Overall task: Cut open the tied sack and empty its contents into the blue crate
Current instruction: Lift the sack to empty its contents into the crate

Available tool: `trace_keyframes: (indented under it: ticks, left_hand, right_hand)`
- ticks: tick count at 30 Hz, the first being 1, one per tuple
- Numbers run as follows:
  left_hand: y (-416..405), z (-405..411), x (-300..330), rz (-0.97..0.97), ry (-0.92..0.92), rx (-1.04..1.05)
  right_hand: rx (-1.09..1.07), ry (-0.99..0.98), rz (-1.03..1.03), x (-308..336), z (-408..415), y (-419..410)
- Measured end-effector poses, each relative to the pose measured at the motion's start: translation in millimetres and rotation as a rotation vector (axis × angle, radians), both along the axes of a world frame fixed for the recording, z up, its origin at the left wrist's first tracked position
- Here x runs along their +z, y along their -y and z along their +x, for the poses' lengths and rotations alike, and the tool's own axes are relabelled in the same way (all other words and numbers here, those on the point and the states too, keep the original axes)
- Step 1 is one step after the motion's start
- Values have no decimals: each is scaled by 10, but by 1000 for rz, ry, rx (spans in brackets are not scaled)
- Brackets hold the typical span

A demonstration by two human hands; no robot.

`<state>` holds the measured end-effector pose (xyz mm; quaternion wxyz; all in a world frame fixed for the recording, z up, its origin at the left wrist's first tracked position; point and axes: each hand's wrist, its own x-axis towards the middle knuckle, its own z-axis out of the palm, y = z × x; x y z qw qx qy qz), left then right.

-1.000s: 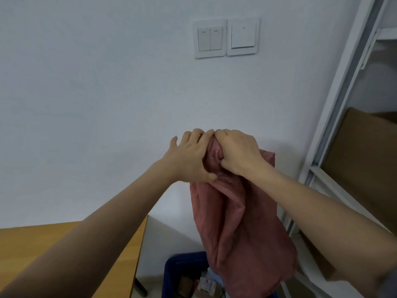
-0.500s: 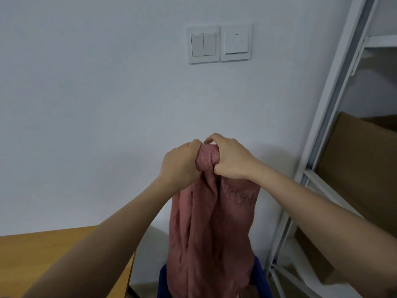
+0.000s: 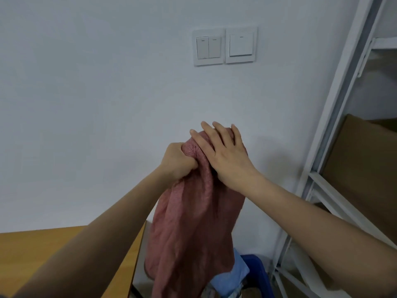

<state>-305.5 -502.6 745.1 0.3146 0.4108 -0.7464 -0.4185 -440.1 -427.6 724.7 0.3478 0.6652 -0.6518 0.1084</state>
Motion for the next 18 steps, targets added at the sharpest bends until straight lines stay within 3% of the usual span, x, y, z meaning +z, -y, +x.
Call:
trace_keyframes:
  ticks: [6,10,13,16,18]
  left_hand:
    - [-120,41,86,186,119,-75]
    - [-101,65,83,183,200,-120]
    - [-75,69,99,-51,338,-115]
    - [-182,71,126,-529,577,-147]
    - [-266,27,115,-736,668,-166]
  right_hand:
    - [-12,25,-146,26,-3,113]
    - [35,200,70,103,10,62]
    - [-1,281,125,113,-44,37]
    - [-44,375,118,113,-143,53]
    - [-48,406,105,129,-184,69]
